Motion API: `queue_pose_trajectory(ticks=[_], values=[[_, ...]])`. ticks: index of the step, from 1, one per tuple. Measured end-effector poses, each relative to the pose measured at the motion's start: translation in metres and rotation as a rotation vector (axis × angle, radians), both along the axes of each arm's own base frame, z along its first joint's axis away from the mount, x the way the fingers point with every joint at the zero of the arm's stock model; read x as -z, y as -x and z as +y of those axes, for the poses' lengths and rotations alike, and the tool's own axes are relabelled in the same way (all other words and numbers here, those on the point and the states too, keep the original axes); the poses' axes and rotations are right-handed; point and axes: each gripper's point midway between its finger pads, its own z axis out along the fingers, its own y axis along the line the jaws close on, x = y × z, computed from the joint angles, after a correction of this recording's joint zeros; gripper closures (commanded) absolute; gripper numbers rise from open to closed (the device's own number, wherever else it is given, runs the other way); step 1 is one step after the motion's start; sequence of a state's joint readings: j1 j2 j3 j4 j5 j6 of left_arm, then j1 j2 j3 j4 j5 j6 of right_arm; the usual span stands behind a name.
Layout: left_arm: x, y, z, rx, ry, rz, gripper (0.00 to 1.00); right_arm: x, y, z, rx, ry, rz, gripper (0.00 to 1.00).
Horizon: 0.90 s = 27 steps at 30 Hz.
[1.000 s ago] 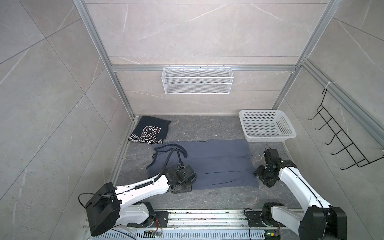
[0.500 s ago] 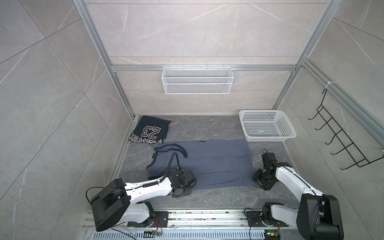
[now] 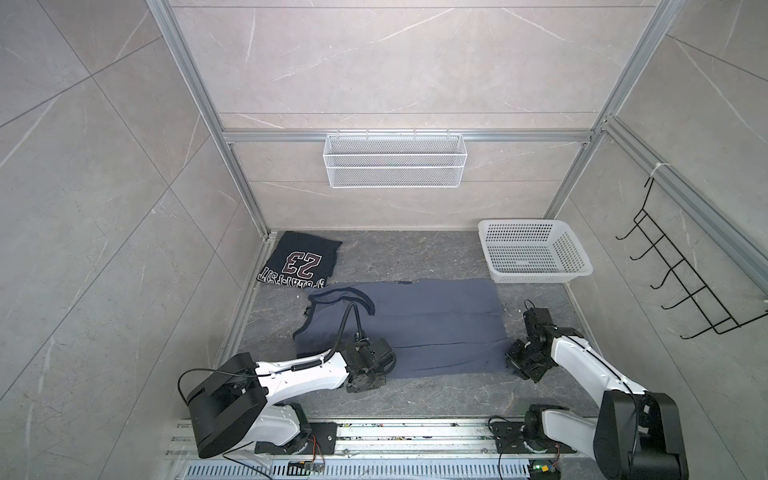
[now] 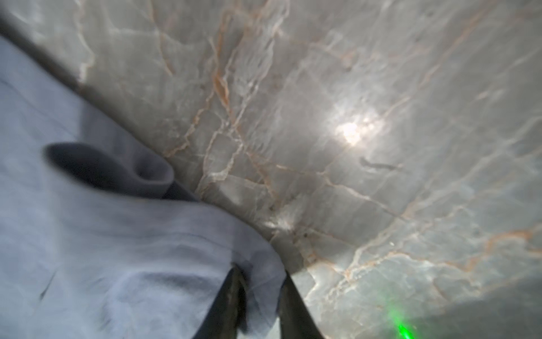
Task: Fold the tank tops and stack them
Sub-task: 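Lay the far edge onto the near hem with both grippers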
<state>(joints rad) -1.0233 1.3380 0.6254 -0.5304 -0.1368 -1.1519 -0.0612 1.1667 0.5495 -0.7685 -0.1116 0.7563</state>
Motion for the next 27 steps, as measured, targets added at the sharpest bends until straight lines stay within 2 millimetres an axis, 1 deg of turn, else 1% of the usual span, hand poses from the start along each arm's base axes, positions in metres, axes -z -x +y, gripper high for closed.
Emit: queue_pose_trajectory(ticks=[4, 5, 12, 15, 19, 23, 27], values=[[-0.002, 0.001, -0.003, 0.010, 0.001, -0.002, 0.88, -0.004, -0.001, -0.002, 0.002, 0.011, -0.016, 0.88], [-0.004, 0.001, -0.005, 0.015, 0.001, -0.003, 0.89, -0.005, -0.001, -0.002, 0.002, 0.012, -0.015, 0.89], [-0.018, 0.002, -0.015, 0.048, -0.004, -0.024, 0.97, -0.011, 0.002, -0.005, -0.001, 0.034, -0.028, 0.91], [-0.021, 0.003, -0.015, 0.057, -0.008, -0.028, 0.97, -0.017, 0.002, -0.006, 0.000, 0.042, -0.047, 0.91], [-0.039, -0.001, -0.017, 0.055, 0.003, -0.056, 0.97, -0.027, -0.001, -0.008, 0.000, 0.053, -0.068, 0.90], [-0.057, -0.009, -0.023, 0.043, 0.042, -0.088, 0.96, -0.041, -0.014, -0.012, -0.013, 0.075, -0.107, 0.89], [-0.065, -0.027, -0.023, 0.013, 0.058, -0.097, 0.96, -0.057, -0.038, -0.014, -0.040, 0.087, -0.144, 0.87]])
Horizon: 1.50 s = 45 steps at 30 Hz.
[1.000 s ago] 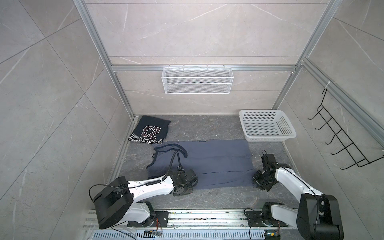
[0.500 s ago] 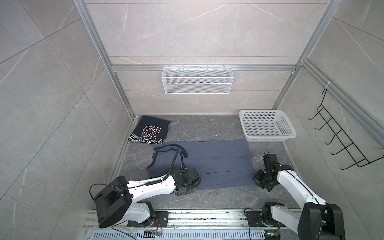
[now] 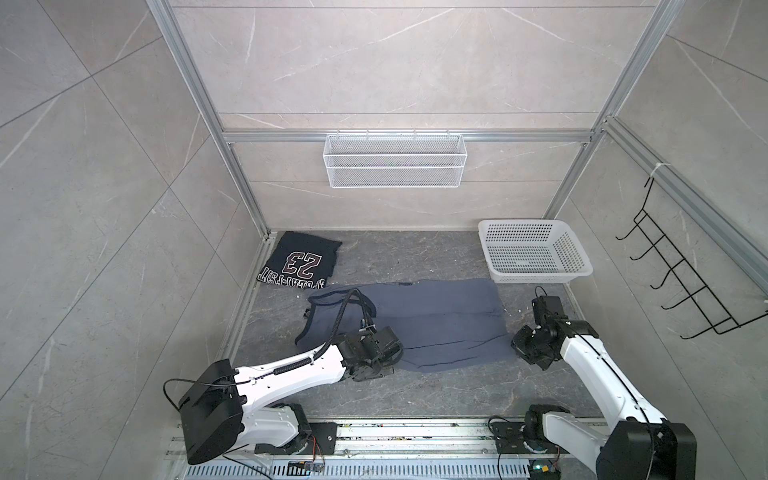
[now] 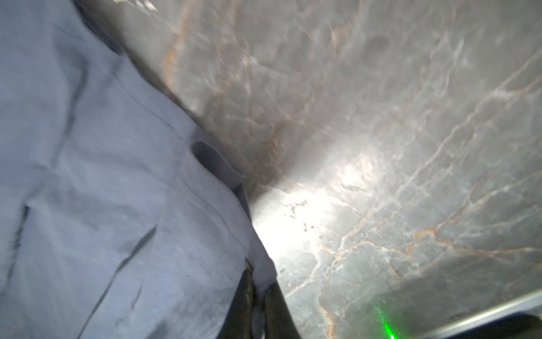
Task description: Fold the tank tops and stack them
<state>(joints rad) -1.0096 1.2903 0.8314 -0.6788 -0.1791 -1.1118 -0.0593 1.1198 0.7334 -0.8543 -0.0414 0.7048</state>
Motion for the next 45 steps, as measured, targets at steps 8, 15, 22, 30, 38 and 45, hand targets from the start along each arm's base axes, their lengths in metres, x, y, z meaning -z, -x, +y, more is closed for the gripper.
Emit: queue_pose_trajectory(ticks=[8, 15, 22, 30, 38, 45], values=[[-0.006, -0.061, 0.001, -0.063, 0.018, -0.007, 0.95, 0.000, -0.053, 0.006, -0.059, -0.026, -0.010, 0.86], [0.008, -0.107, -0.001, -0.082, 0.023, 0.019, 0.95, 0.005, -0.094, 0.015, -0.091, -0.041, -0.037, 0.86], [0.022, -0.131, 0.006, -0.114, 0.025, 0.038, 0.96, 0.018, -0.118, 0.009, -0.085, -0.003, -0.034, 0.86], [0.028, -0.142, 0.015, -0.139, 0.022, 0.037, 0.95, 0.014, -0.134, 0.000, -0.067, 0.047, -0.055, 0.86], [0.037, -0.151, 0.019, -0.153, 0.019, 0.036, 0.94, 0.035, -0.144, -0.001, -0.059, 0.050, -0.027, 0.86], [0.051, -0.157, 0.017, -0.141, -0.008, 0.064, 0.90, 0.039, -0.152, 0.000, -0.056, 0.049, -0.027, 0.86]])
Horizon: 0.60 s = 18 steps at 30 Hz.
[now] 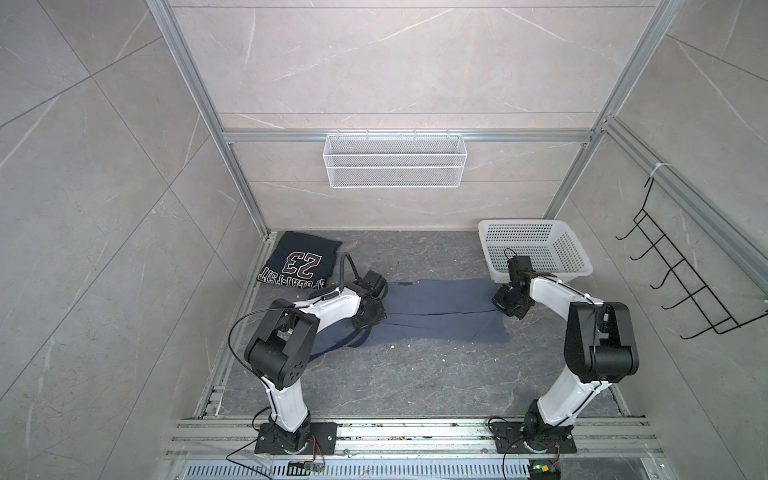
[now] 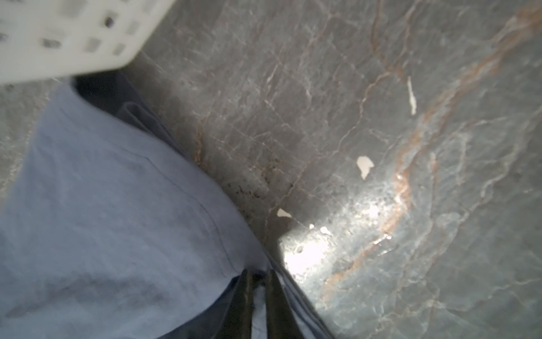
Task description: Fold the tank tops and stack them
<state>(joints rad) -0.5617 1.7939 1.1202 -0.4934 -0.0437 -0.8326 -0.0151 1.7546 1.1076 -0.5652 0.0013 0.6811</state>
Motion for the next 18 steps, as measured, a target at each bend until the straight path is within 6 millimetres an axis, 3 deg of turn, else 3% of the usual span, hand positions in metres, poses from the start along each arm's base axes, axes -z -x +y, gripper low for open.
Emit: queue_pose_trajectory(ticks=[9, 11, 14, 18], values=[[-0.006, -0.008, 0.002, -0.004, -0.003, -0.019, 0.87, -0.011, -0.012, -0.002, 0.003, 0.015, -0.038, 0.88], [-0.007, -0.009, 0.003, -0.005, -0.003, -0.022, 0.86, -0.012, -0.013, -0.002, 0.003, 0.014, -0.039, 0.83], [-0.008, -0.011, 0.003, -0.003, -0.003, -0.025, 0.78, -0.012, -0.013, 0.000, 0.001, 0.010, -0.040, 0.67], [-0.008, -0.011, 0.004, -0.001, -0.007, -0.024, 0.68, -0.017, -0.007, 0.002, -0.014, 0.008, -0.048, 0.56]])
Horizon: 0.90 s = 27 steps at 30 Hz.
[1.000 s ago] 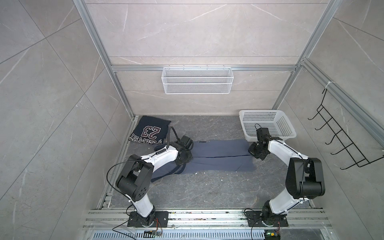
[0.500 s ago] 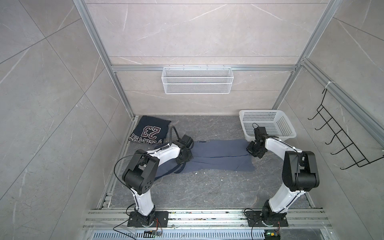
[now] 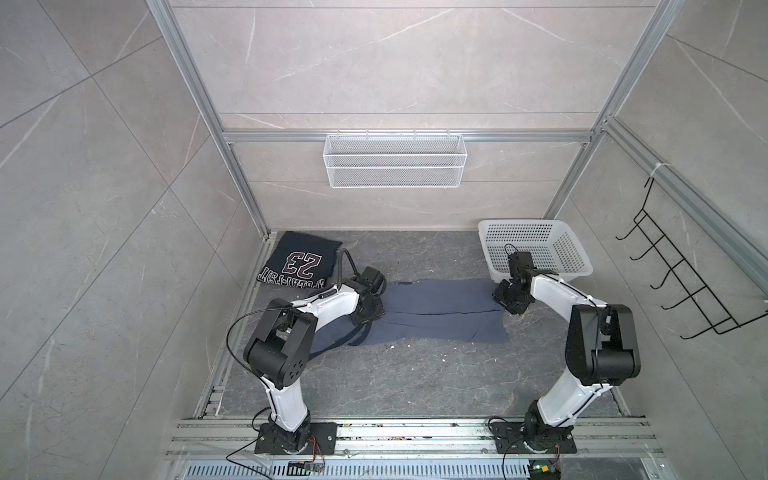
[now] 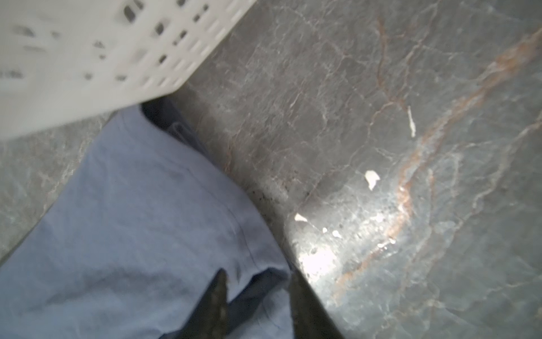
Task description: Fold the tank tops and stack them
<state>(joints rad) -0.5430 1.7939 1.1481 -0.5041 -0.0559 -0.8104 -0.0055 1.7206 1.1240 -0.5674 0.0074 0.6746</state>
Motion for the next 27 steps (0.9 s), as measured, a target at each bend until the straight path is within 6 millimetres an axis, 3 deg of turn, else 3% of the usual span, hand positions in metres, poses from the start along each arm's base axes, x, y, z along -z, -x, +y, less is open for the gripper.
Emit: queue_pose_trajectory(ticks=[5, 8, 13, 17, 21, 27], values=[[0.000, 0.001, 0.002, 0.008, -0.012, 0.003, 0.56, -0.013, 0.012, 0.004, -0.021, -0.013, -0.026, 0.54], [-0.008, 0.003, 0.005, 0.016, -0.027, -0.015, 0.44, -0.017, 0.019, 0.012, -0.047, -0.029, -0.038, 0.54], [-0.050, 0.015, 0.004, 0.056, -0.050, -0.127, 0.38, -0.022, 0.044, 0.049, -0.159, -0.050, -0.033, 0.53], [-0.078, 0.036, -0.025, 0.150, -0.013, -0.204, 0.37, -0.023, 0.073, 0.075, -0.232, -0.079, -0.030, 0.41], [-0.062, 0.050, -0.047, 0.215, 0.011, -0.179, 0.37, -0.006, 0.095, 0.082, -0.229, -0.134, 0.011, 0.31], [-0.019, 0.040, -0.046, 0.195, -0.017, -0.111, 0.37, 0.012, 0.101, 0.080, -0.182, -0.154, 0.046, 0.28]])
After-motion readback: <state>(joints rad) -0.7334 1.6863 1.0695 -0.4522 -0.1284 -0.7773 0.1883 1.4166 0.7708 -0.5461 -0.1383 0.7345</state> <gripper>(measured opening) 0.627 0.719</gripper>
